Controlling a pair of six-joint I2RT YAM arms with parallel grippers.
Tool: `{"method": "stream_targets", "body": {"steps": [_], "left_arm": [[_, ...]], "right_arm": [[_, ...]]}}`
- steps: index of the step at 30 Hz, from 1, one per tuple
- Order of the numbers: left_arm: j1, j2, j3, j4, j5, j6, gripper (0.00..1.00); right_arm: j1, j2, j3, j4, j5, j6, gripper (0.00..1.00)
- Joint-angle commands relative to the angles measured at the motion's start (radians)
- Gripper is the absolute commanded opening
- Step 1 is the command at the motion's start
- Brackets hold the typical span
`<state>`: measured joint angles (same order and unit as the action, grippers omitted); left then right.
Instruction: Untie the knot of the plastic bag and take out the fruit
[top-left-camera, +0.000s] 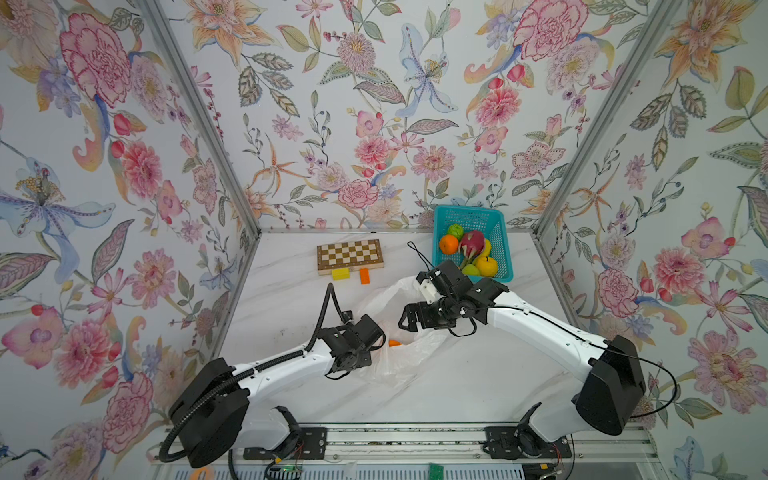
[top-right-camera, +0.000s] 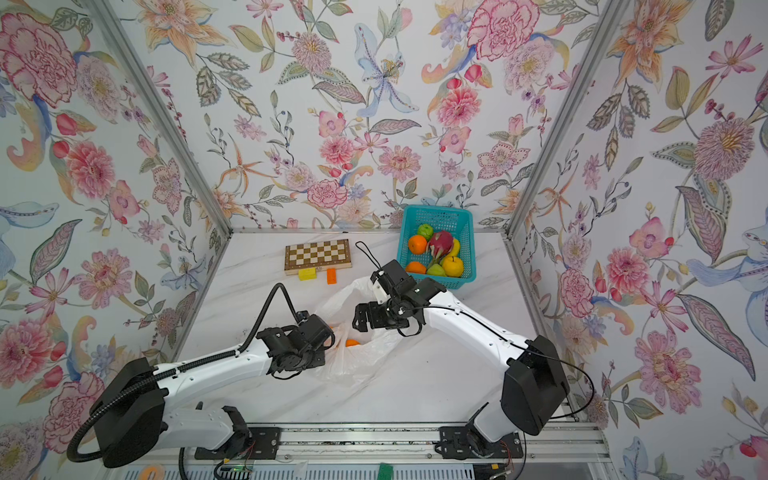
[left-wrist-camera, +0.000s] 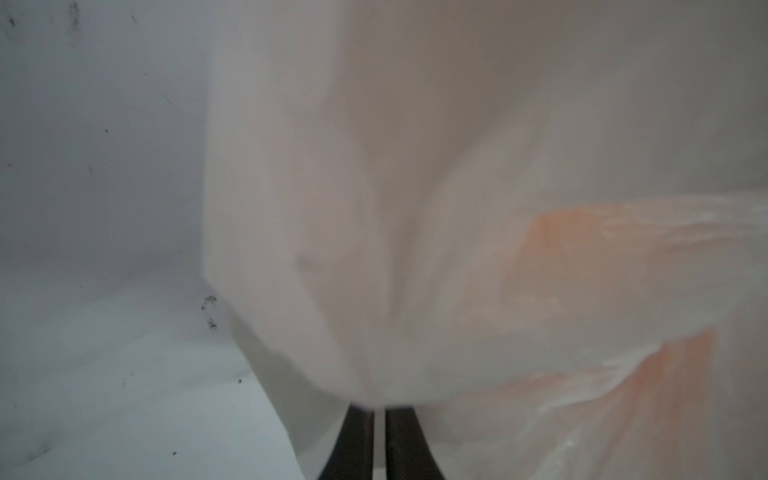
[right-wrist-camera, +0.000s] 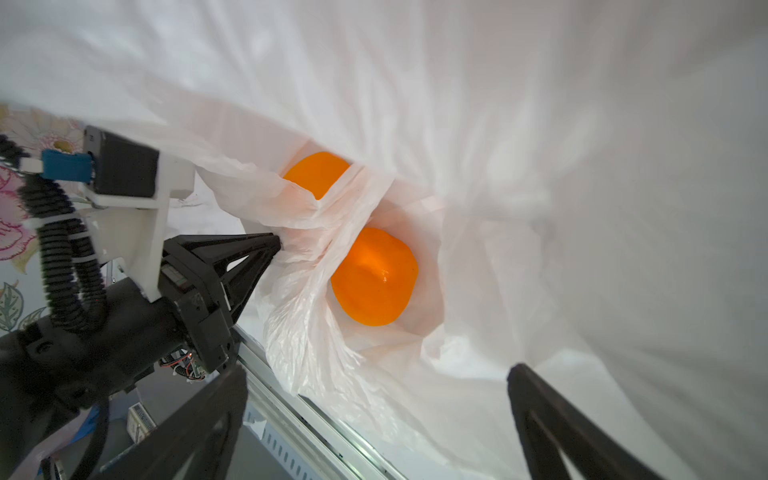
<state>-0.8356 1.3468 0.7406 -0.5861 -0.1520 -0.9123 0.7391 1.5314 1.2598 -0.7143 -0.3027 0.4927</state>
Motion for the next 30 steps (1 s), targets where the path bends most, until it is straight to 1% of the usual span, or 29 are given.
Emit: {"method": "stream_targets", "body": {"steps": [1,4,5,8,10,12,16,19,23,25,30], "left_arm": [[0.034,0.046,-0.027,0.052,0.005,0.065,0.07],[0.055,0.075,-0.036,0.07,-0.041,0.089,0.02],[0.063,0.078,-0.05,0.091,-0.061,0.096,0.02],[0.109,0.086,-0.07,0.153,-0.037,0.123,0.06],[0.115,0.074,-0.062,0.18,-0.018,0.154,0.08],[0.115,0.045,-0.054,0.184,-0.011,0.158,0.14],[0.115,-0.044,-0.036,0.135,-0.029,0.134,0.31],[0.115,-0.113,-0.006,0.077,-0.035,0.125,0.37],[0.114,-0.173,0.073,-0.008,-0.033,0.132,0.41],[0.113,-0.182,0.125,-0.038,-0.015,0.154,0.41],[0.113,-0.171,0.24,-0.016,0.056,0.199,0.41]], "right_arm": [[0.002,0.026,-0.007,-0.041,-0.001,-0.019,0.99],[0.003,0.044,-0.001,-0.048,0.005,-0.017,0.99],[0.002,0.05,0.001,-0.048,0.008,-0.017,0.99],[0.002,0.07,0.017,-0.06,0.014,-0.017,0.99],[0.003,0.078,0.028,-0.061,0.014,-0.017,0.99],[0.002,0.085,0.043,-0.06,0.02,-0.012,0.99],[0.003,0.096,0.077,-0.06,0.036,-0.006,0.99],[0.002,0.098,0.089,-0.06,0.053,0.004,0.99],[-0.001,0.087,0.095,-0.057,0.067,0.016,0.99],[-0.005,0.081,0.096,-0.052,0.069,0.02,0.99],[-0.016,0.061,0.08,-0.035,0.07,0.037,0.99]]}}
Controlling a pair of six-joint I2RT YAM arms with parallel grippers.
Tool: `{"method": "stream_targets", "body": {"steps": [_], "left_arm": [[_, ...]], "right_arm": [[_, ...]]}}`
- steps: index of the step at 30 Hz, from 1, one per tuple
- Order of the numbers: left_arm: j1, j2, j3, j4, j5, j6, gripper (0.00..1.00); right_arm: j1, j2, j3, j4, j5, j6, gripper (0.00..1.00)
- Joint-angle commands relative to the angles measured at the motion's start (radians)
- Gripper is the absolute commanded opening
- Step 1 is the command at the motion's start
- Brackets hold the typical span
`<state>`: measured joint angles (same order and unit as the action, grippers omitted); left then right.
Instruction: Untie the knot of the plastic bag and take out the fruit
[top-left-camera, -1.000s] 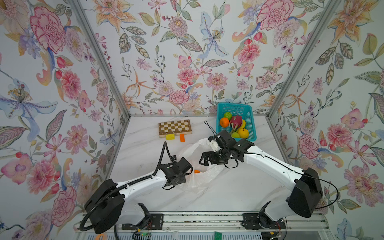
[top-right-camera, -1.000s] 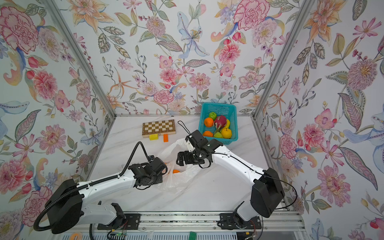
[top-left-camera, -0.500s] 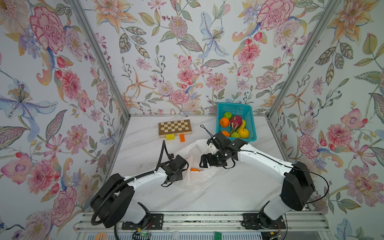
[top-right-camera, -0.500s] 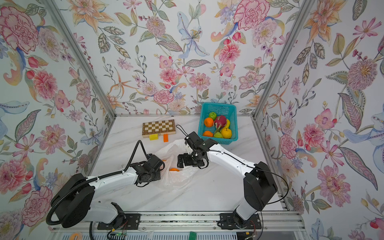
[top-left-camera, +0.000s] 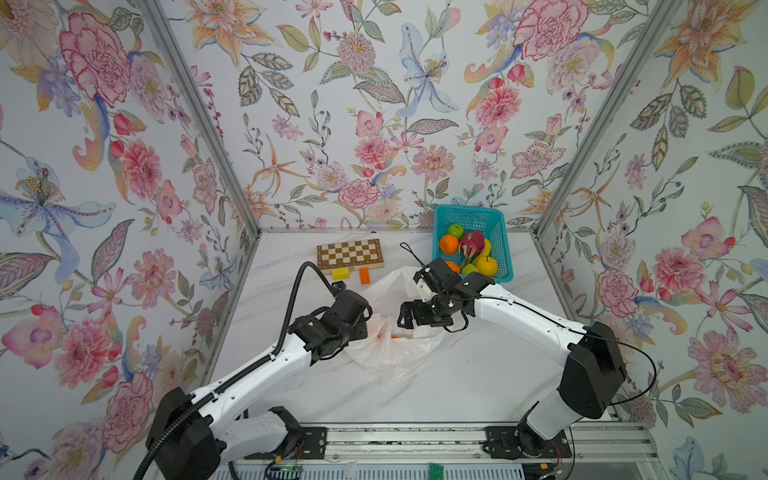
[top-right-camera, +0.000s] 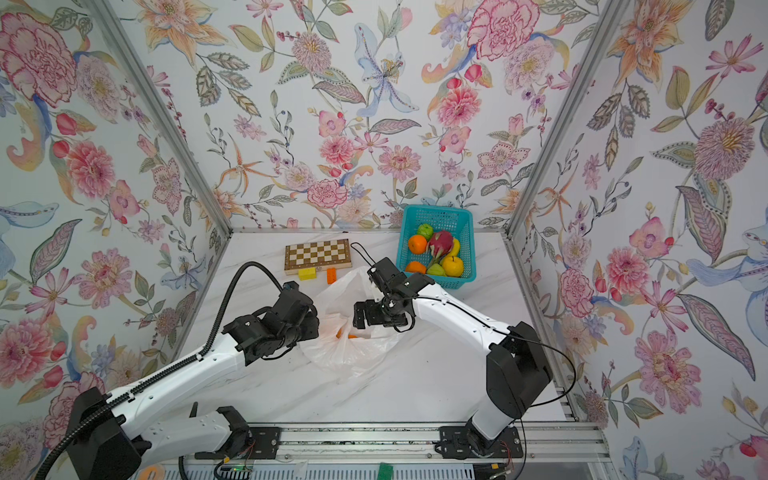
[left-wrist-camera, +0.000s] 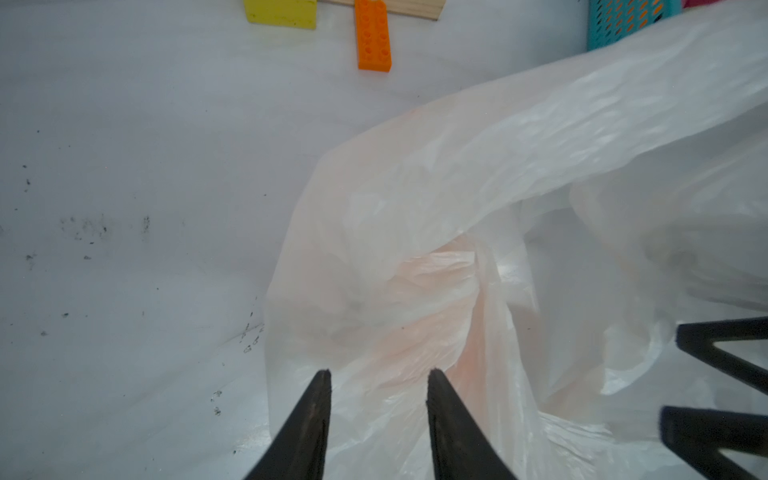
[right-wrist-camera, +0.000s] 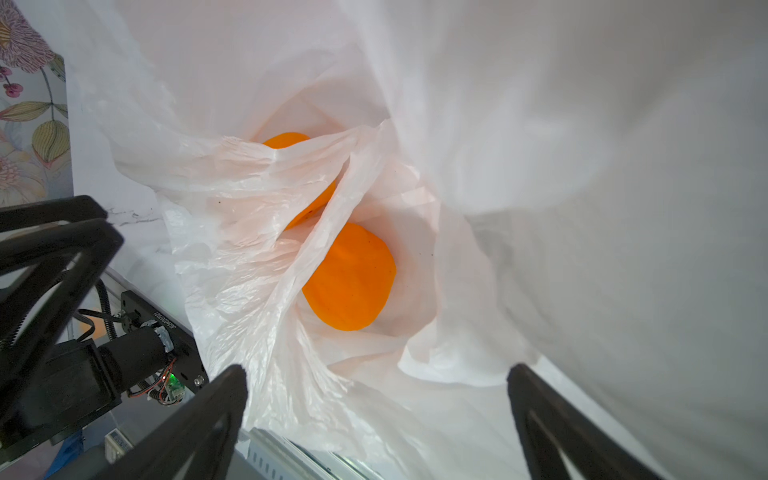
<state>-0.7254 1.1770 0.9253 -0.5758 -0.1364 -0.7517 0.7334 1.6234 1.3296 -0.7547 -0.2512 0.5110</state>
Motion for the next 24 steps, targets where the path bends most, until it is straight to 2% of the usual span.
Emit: {"method": "stream_targets", "body": {"steps": [1,7,11,15,21,24], "left_arm": [[0.003,0.011,0.076,-0.02,0.044,0.035,0.41],[0.0,0.153,0.194,-0.084,0.006,0.028,0.41],[0.001,0.226,0.203,-0.067,-0.014,0.055,0.4],[0.003,0.243,0.101,-0.013,-0.013,0.039,0.33],[0.002,0.183,-0.159,0.123,0.013,-0.065,0.25],[0.003,0.198,-0.232,0.161,0.045,-0.103,0.22]], "right_arm": [[-0.013,-0.041,0.0,0.013,0.019,0.024,0.99],[-0.048,-0.1,-0.066,0.063,-0.003,0.064,0.99],[-0.072,-0.127,-0.104,0.072,-0.004,0.086,0.99],[-0.086,-0.14,-0.124,0.072,-0.007,0.097,0.99],[-0.089,-0.139,-0.128,0.063,-0.029,0.089,0.99],[-0.088,-0.135,-0.124,0.057,-0.038,0.083,0.99]]}}
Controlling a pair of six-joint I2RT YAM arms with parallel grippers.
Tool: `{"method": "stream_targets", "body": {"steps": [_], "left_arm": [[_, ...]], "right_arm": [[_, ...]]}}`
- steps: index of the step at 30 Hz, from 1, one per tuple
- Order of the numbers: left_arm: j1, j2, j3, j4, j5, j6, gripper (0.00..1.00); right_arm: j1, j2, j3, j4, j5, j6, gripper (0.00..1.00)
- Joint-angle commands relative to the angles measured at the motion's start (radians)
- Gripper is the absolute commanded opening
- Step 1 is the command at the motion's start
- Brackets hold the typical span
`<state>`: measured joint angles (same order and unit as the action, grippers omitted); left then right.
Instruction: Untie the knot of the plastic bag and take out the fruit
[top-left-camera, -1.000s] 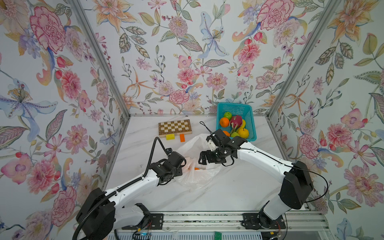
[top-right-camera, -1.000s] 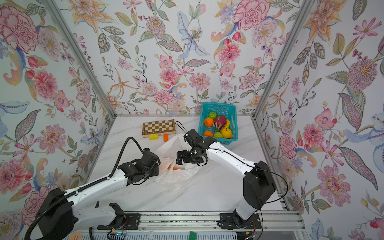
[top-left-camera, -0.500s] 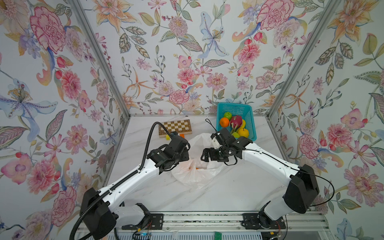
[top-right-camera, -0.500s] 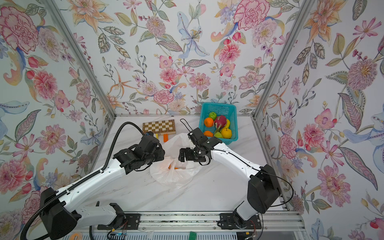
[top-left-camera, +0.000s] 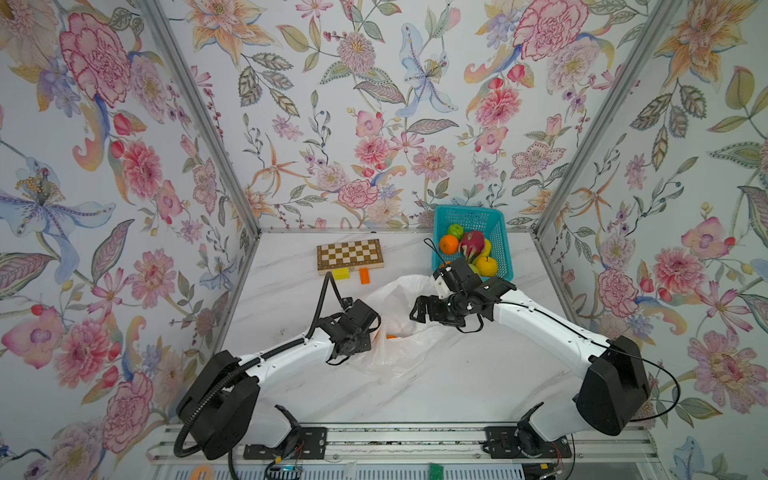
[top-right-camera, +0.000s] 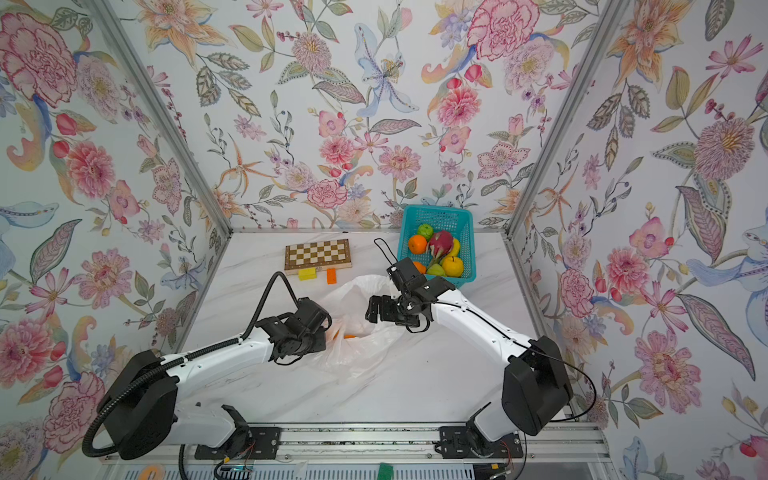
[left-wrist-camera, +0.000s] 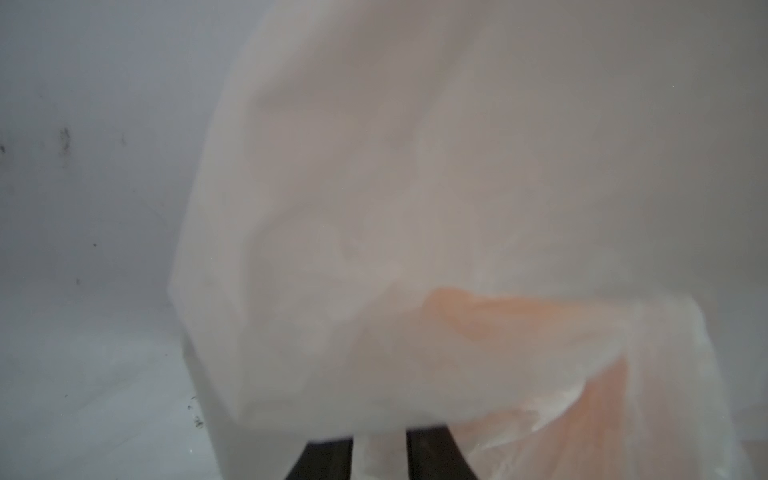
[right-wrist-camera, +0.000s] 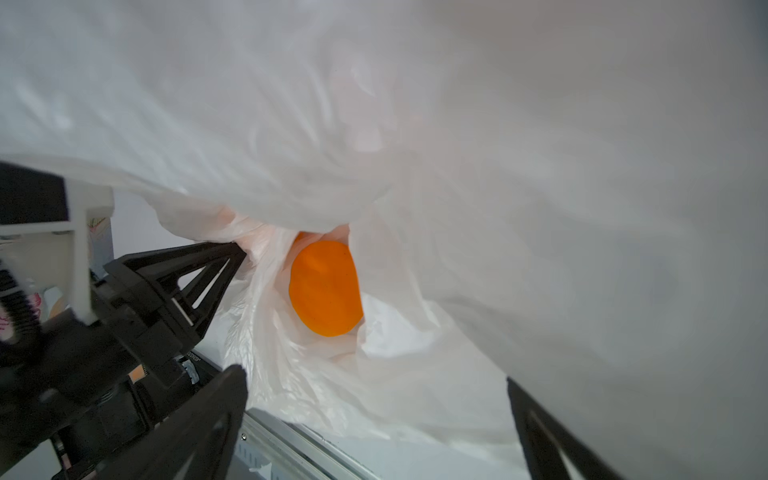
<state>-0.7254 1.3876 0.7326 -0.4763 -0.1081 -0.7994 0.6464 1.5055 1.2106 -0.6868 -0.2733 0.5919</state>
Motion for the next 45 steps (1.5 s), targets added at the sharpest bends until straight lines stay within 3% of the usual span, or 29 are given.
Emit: {"method": "stream_targets", "body": {"steps": [1,7,10,14,22,29,36,42,45], "left_arm": [[0.002,-0.008,-0.058,0.079,0.029,-0.068,0.22],[0.003,-0.028,-0.123,0.141,0.03,-0.083,0.2],[0.003,-0.091,-0.096,0.102,-0.009,-0.07,0.28],[0.003,-0.167,-0.013,0.005,-0.039,-0.003,0.43],[0.002,-0.208,0.202,-0.095,0.023,0.153,0.45],[0.002,-0.047,0.404,-0.071,0.15,0.22,0.42],[0.003,0.24,0.651,-0.277,0.119,0.302,0.39],[0.012,0.395,0.777,-0.453,-0.067,0.289,0.36],[0.021,0.41,0.757,-0.473,-0.137,0.247,0.39]], "right_arm": [[-0.001,-0.015,-0.003,-0.014,-0.015,-0.002,0.99],[0.002,-0.008,0.004,-0.014,-0.026,-0.004,0.99],[0.007,-0.011,0.008,-0.014,-0.022,0.001,0.99],[0.008,-0.023,0.025,-0.008,-0.028,0.01,0.99],[0.014,-0.027,0.031,0.033,-0.049,0.029,0.93],[0.025,-0.005,0.013,0.054,-0.084,0.04,0.85],[0.022,-0.006,-0.029,0.041,-0.076,0.063,0.82],[0.029,0.017,-0.053,0.016,-0.098,0.052,0.77],[0.042,0.034,-0.052,-0.011,-0.096,0.034,0.77]]}}
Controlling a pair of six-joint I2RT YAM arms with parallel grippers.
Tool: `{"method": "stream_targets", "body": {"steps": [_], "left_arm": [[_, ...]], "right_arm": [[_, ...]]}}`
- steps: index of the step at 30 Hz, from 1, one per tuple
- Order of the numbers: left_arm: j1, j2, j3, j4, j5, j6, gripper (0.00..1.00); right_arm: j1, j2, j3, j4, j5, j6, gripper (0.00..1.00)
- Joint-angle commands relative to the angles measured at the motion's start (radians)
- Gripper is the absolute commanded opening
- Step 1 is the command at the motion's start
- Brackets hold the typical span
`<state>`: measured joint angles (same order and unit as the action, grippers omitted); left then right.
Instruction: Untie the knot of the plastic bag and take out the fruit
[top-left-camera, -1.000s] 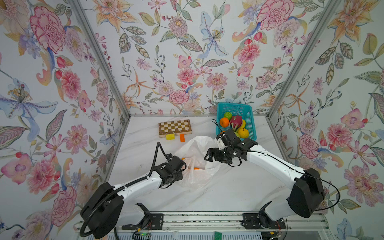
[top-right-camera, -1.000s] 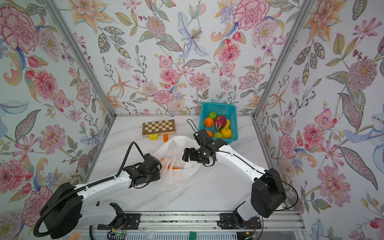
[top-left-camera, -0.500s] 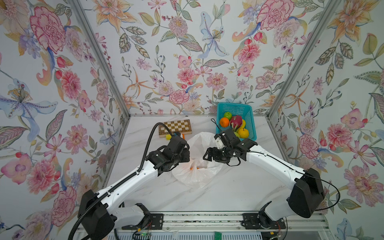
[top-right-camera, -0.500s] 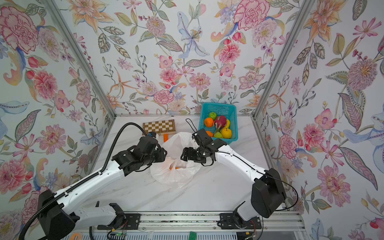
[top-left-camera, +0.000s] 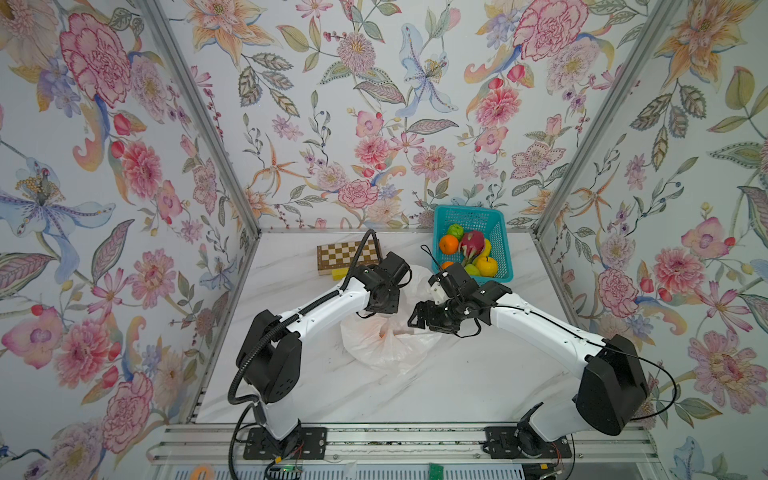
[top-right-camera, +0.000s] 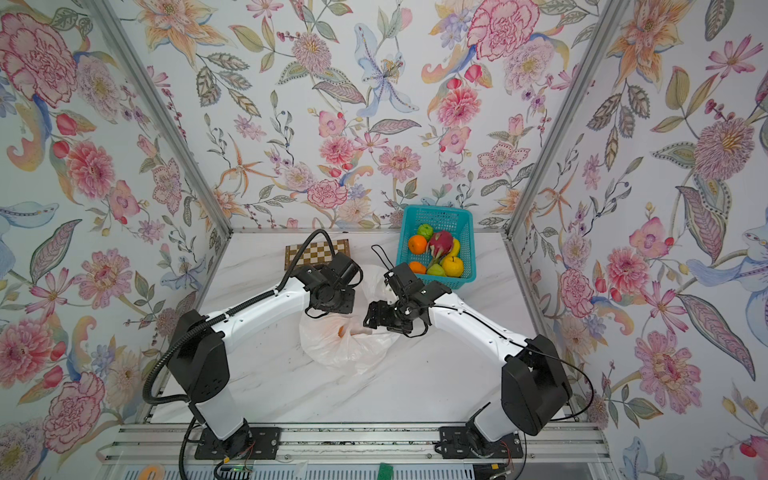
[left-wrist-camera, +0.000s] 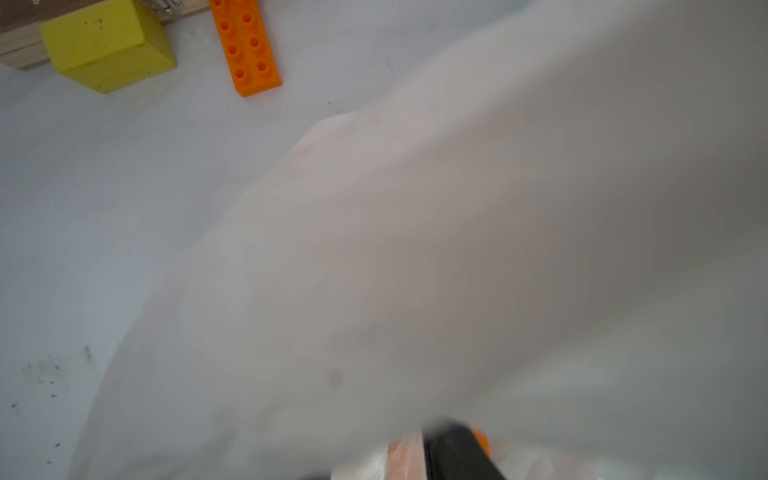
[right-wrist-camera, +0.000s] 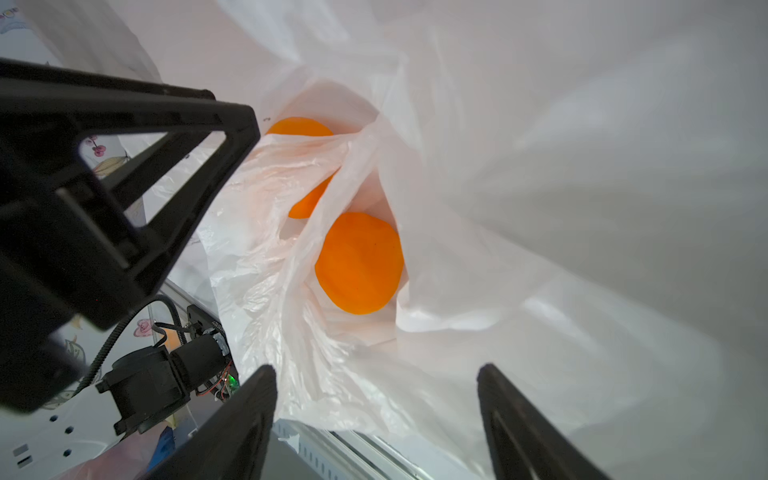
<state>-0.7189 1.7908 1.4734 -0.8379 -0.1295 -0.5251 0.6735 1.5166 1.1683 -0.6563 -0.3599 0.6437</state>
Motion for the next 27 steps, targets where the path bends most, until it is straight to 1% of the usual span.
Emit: {"method": "stream_targets", "body": {"steps": [1,5,9,12,16,19,20,24,27], "left_arm": [[0.021,0.006,-0.003,-0.105,-0.115,-0.041,0.4],[0.029,-0.002,-0.055,-0.09,-0.058,-0.074,0.42],[0.03,-0.022,-0.137,-0.039,0.069,-0.109,0.49],[0.03,-0.042,-0.202,-0.005,0.106,-0.144,0.54],[0.031,-0.07,-0.274,0.045,0.134,-0.151,0.68],[0.031,-0.071,-0.313,0.073,0.161,-0.141,0.82],[0.031,-0.071,-0.325,0.084,0.174,-0.142,0.84],[0.031,-0.073,-0.371,0.141,0.183,-0.141,0.86],[0.034,-0.061,-0.395,0.195,0.21,-0.141,0.85]], "right_arm": [[0.019,0.027,-0.009,-0.05,-0.009,-0.021,0.77],[0.028,0.034,-0.002,-0.061,-0.009,-0.035,0.78],[0.029,0.039,0.001,-0.066,-0.007,-0.038,0.79],[0.029,0.042,0.003,-0.068,-0.005,-0.039,0.8],[0.029,0.045,0.004,-0.071,-0.005,-0.041,0.81],[0.028,0.048,0.005,-0.072,-0.005,-0.038,0.81],[0.029,0.05,0.008,-0.074,-0.005,-0.038,0.81],[0.03,0.052,0.01,-0.075,-0.001,-0.037,0.81],[0.033,0.053,0.013,-0.077,0.002,-0.035,0.81]]}}
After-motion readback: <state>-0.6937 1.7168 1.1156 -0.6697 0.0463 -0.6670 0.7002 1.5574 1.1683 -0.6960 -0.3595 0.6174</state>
